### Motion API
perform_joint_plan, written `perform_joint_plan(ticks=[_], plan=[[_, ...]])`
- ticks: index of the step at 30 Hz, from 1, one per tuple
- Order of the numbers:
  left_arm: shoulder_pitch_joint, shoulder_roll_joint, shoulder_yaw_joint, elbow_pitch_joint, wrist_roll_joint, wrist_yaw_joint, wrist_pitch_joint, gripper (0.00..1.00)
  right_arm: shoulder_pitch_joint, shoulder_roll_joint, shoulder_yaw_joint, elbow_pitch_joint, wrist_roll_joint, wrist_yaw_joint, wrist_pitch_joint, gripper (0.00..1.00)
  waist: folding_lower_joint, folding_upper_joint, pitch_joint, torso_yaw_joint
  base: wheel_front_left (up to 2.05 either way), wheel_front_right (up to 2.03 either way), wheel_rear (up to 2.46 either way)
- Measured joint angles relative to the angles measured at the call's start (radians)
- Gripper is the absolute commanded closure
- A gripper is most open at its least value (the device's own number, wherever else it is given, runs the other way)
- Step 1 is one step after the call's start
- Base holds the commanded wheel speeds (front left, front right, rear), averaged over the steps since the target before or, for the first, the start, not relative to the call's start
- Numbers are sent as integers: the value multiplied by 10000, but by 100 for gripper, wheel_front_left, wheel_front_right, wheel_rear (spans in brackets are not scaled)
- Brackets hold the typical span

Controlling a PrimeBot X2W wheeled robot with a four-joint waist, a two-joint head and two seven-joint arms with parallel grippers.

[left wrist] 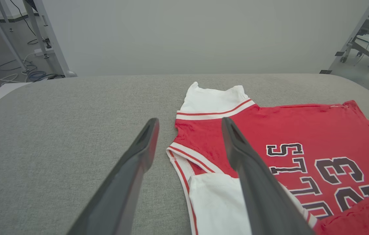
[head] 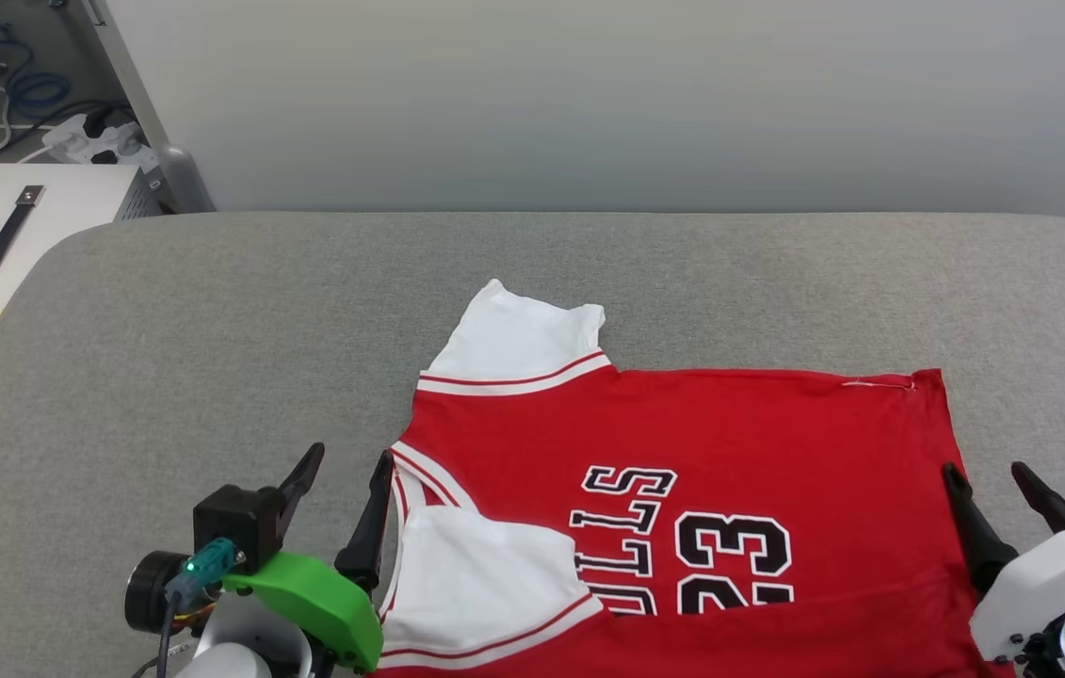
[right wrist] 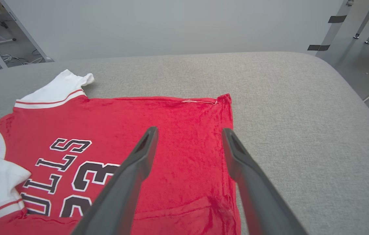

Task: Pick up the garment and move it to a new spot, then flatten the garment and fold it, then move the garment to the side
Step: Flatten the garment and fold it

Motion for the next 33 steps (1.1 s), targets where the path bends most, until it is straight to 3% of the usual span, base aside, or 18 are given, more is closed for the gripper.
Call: perform_joint_plan(ticks=[4, 10, 13, 18, 25, 29, 30, 33], plan=[[54, -382, 201, -19, 284, -27, -621, 0, 104, 393, 165, -130, -92, -2, -1308, 0, 0, 0, 48, -108, 0, 0, 0], [44, -1076, 1344, -284, 1785, -360, -755, 0, 57, 692, 410, -58, -458, -2, -3053, 0, 0, 0, 331, -340, 0, 0, 0], [21, -1423, 1820, -276, 2238, -884, -755, 0, -140, 771, 752, 105, -564, 0, -3457, 0, 0, 0, 571, -513, 0, 0, 0], [-892, -1329, 1962, 497, 2468, -1923, -648, 0, -587, 757, 1221, 341, -727, 0, -3812, 0, 0, 0, 1140, -863, 0, 0, 0], [-3940, -311, 1540, 1584, 2452, -3252, 2261, 0, -1196, 855, 1580, 318, -786, -2, -3986, 0, 0, 0, 2081, -1387, 0, 0, 0], [-5905, 151, 974, 2130, 2136, -3615, 4788, 0, -1552, 905, 1912, 244, -803, -2, -3986, 0, 0, 0, 2673, -1703, 0, 0, 0], [-6753, 314, 673, 2383, 1824, -3659, 6071, 0, -1758, 905, 2008, 217, -802, 0, -4008, 0, 0, 0, 2960, -1854, 0, 0, 0], [-7906, 550, 301, 2828, 1373, -3701, 7774, 0, -2068, 924, 2169, 171, -802, -2, -4102, 0, 0, 0, 3408, -2095, 0, 0, 0]])
